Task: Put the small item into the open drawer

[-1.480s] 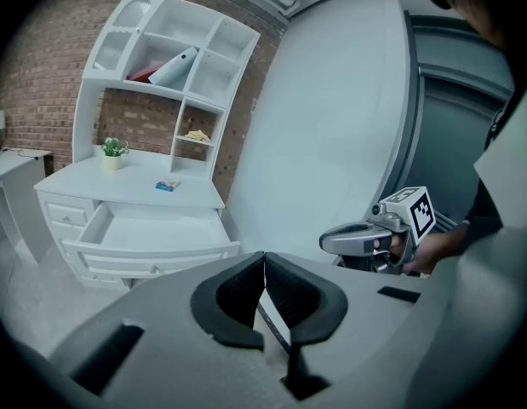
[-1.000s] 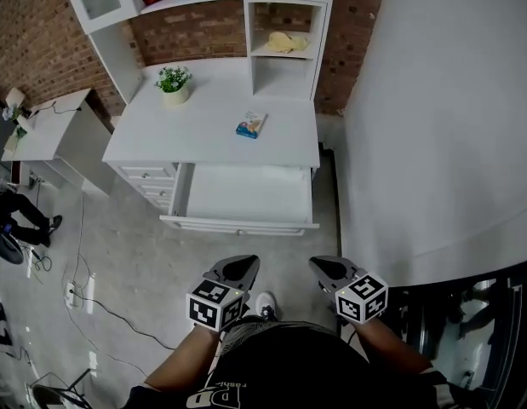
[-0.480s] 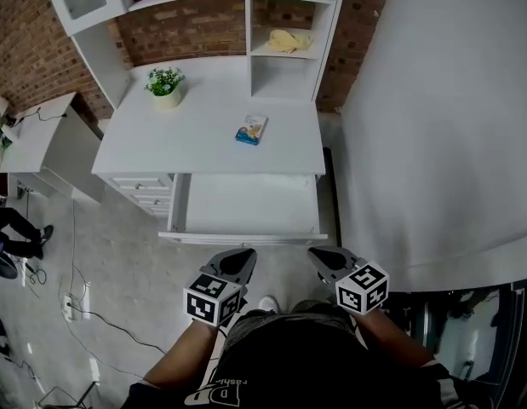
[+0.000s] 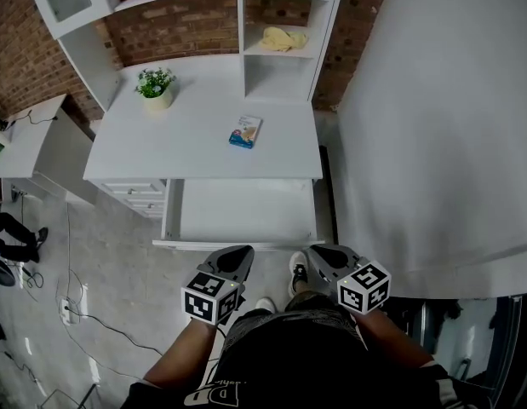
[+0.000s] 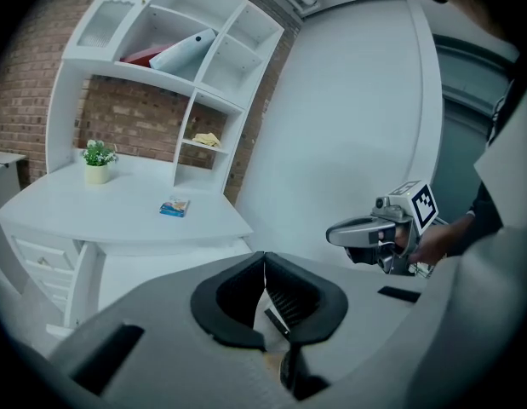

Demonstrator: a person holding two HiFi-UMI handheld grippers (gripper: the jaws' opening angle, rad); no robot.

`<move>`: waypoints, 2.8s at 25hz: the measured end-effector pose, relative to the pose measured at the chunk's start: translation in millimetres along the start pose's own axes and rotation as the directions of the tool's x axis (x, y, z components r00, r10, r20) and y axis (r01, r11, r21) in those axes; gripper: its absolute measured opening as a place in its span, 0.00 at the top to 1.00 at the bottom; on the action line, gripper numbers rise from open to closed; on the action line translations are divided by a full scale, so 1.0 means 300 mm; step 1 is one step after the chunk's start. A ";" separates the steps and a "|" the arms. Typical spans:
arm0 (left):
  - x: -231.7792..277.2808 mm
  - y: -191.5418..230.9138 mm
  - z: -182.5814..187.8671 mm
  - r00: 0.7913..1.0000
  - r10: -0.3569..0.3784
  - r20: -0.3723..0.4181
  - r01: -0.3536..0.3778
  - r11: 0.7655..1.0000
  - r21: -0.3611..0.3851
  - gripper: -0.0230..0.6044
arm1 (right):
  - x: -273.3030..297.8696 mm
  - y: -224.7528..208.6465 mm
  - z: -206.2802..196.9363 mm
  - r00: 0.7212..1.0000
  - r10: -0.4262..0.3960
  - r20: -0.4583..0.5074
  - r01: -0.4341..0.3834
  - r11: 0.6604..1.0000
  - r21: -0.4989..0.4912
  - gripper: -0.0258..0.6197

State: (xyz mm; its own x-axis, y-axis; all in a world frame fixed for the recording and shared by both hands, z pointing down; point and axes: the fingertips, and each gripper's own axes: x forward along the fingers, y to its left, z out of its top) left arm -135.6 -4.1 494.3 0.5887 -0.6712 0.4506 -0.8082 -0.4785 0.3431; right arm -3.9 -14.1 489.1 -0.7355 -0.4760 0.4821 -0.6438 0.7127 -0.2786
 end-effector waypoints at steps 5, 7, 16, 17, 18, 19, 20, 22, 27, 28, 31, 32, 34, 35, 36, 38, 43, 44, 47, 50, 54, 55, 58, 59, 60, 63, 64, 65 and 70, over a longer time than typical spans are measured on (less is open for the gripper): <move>0.044 0.049 0.042 0.999 0.051 0.006 -0.051 0.999 -0.012 0.93 | 0.077 -0.054 0.076 0.998 0.056 0.011 -0.056 0.998 -0.019 0.95; 0.067 0.068 0.056 0.997 0.072 0.002 -0.072 0.997 -0.017 0.93 | 0.106 -0.084 0.107 0.997 0.080 0.016 -0.080 0.996 -0.028 0.95; 0.189 0.169 0.159 0.983 0.183 -0.006 -0.183 0.982 -0.043 0.93 | 0.217 -0.254 0.237 0.986 0.165 0.015 -0.164 0.985 -0.050 0.95; 0.204 0.181 0.170 0.981 0.194 -0.010 -0.194 0.980 -0.044 0.93 | 0.227 -0.272 0.250 0.985 0.174 0.015 -0.173 0.984 -0.051 0.95; 0.219 0.191 0.182 0.979 0.204 -0.014 -0.205 0.978 -0.045 0.93 | 0.235 -0.290 0.262 0.983 0.183 0.014 -0.183 0.982 -0.050 0.95; 0.234 0.198 0.194 0.977 0.211 -0.016 -0.212 0.976 -0.044 0.93 | 0.242 -0.306 0.272 0.981 0.193 0.012 -0.192 0.980 -0.050 0.95; 0.250 0.201 0.208 0.977 0.215 -0.016 -0.215 0.976 -0.040 0.93 | 0.248 -0.322 0.280 0.979 0.202 0.009 -0.202 0.978 -0.049 0.95; 0.283 0.198 0.236 0.976 0.218 -0.012 -0.218 0.976 -0.027 0.93 | 0.262 -0.354 0.285 0.975 0.221 0.000 -0.221 0.974 -0.047 0.95; 0.337 0.237 0.283 0.958 0.287 -0.010 -0.287 0.958 -0.014 0.93 | 0.301 -0.418 0.286 0.965 0.263 -0.018 -0.264 0.964 -0.035 0.95; 0.344 0.249 0.293 0.953 0.302 -0.008 -0.302 0.953 -0.019 0.93 | 0.310 -0.432 0.290 0.962 0.272 -0.018 -0.272 0.962 -0.034 0.95; 0.365 0.283 0.326 0.939 0.343 0.002 -0.343 0.939 -0.021 0.93 | 0.337 -0.482 0.306 0.958 0.286 -0.007 -0.287 0.958 -0.033 0.95; 0.372 0.294 0.335 0.935 0.354 0.003 -0.354 0.935 -0.018 0.93 | 0.345 -0.498 0.312 0.958 0.287 -0.002 -0.287 0.957 -0.031 0.95; 0.388 0.309 0.346 0.931 0.364 -0.004 -0.364 0.931 -0.006 0.93 | 0.353 -0.522 0.323 0.958 0.285 0.013 -0.284 0.958 -0.023 0.95; 0.397 0.314 0.349 0.931 0.364 -0.012 -0.364 0.931 0.003 0.93 | 0.352 -0.529 0.329 0.959 0.282 0.022 -0.282 0.959 -0.016 0.95; 0.408 0.321 0.351 0.932 0.361 -0.022 -0.361 0.932 0.013 0.89 | 0.349 -0.534 0.335 0.960 0.280 0.031 -0.280 0.960 -0.010 0.95; 0.430 0.343 0.361 0.934 0.355 -0.039 -0.354 0.935 0.030 0.78 | 0.346 -0.539 0.345 0.961 0.273 0.045 -0.273 0.962 0.001 0.95; 0.500 0.430 0.406 0.941 0.331 -0.065 -0.325 0.942 0.086 0.74 | 0.360 -0.553 0.347 0.975 0.217 0.057 -0.219 0.975 0.032 0.95; 0.511 0.447 0.410 0.942 0.326 -0.076 -0.318 0.942 0.103 0.74 | 0.358 -0.550 0.347 0.977 0.203 0.061 -0.206 0.978 0.040 0.95; 0.541 0.503 0.434 0.946 0.308 -0.100 -0.294 0.946 0.139 0.70 | 0.353 -0.543 0.355 0.984 0.159 0.076 -0.163 0.985 0.058 0.95; 0.580 0.564 0.461 0.948 0.297 -0.113 -0.277 0.946 0.167 0.67 | 0.362 -0.547 0.355 0.990 0.116 0.085 -0.123 0.990 0.074 0.95; 0.643 0.666 0.482 0.946 0.295 -0.131 -0.274 0.949 0.155 0.65 | 0.376 -0.547 0.351 0.994 0.073 0.086 -0.082 0.992 0.098 0.95; 0.657 0.688 0.485 0.946 0.295 -0.137 -0.275 0.950 0.146 0.65 | 0.377 -0.540 0.347 0.994 0.069 0.083 -0.077 0.992 0.100 0.95; 0.700 0.751 0.478 0.941 0.294 -0.165 -0.278 0.954 0.115 0.62 | 0.383 -0.527 0.331 0.996 0.058 0.065 -0.064 0.993 0.098 0.95; 0.715 0.770 0.475 0.940 0.293 -0.174 -0.278 0.955 0.106 0.61 | 0.384 -0.527 0.326 0.997 0.051 0.061 -0.057 0.993 0.101 0.95; 0.733 0.790 0.472 0.939 0.291 -0.181 -0.277 0.956 0.100 0.59 | 0.383 -0.528 0.323 0.997 0.043 0.058 -0.049 0.993 0.105 0.95; 0.784 0.846 0.452 0.936 0.278 -0.216 -0.267 0.960 0.080 0.55 | 0.381 -0.526 0.314 0.998 0.022 0.053 -0.028 0.993 0.117 0.95; 0.801 0.862 0.442 0.934 0.271 -0.232 -0.262 0.963 0.070 0.54 | 0.381 -0.526 0.311 0.999 0.017 0.051 -0.023 0.993 0.120 0.95; 0.820 0.878 0.431 0.931 0.265 -0.250 -0.258 0.964 0.061 0.54 | 0.381 -0.529 0.307 0.999 0.011 0.048 -0.017 0.992 0.123 0.95; 0.918 0.956 0.375 0.914 0.245 -0.323 -0.260 0.966 -0.005 0.53 | 0.376 -0.550 0.288 0.999 -0.015 0.033 0.010 0.989 0.147 0.95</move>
State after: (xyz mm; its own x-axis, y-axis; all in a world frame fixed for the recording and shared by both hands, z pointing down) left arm -206.9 -389.8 624.1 0.3454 -0.5482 0.7617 -0.9334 -0.2849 0.2183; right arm 1.1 -229.9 517.8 -0.7321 -0.5038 0.4585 -0.6755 0.6242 -0.3925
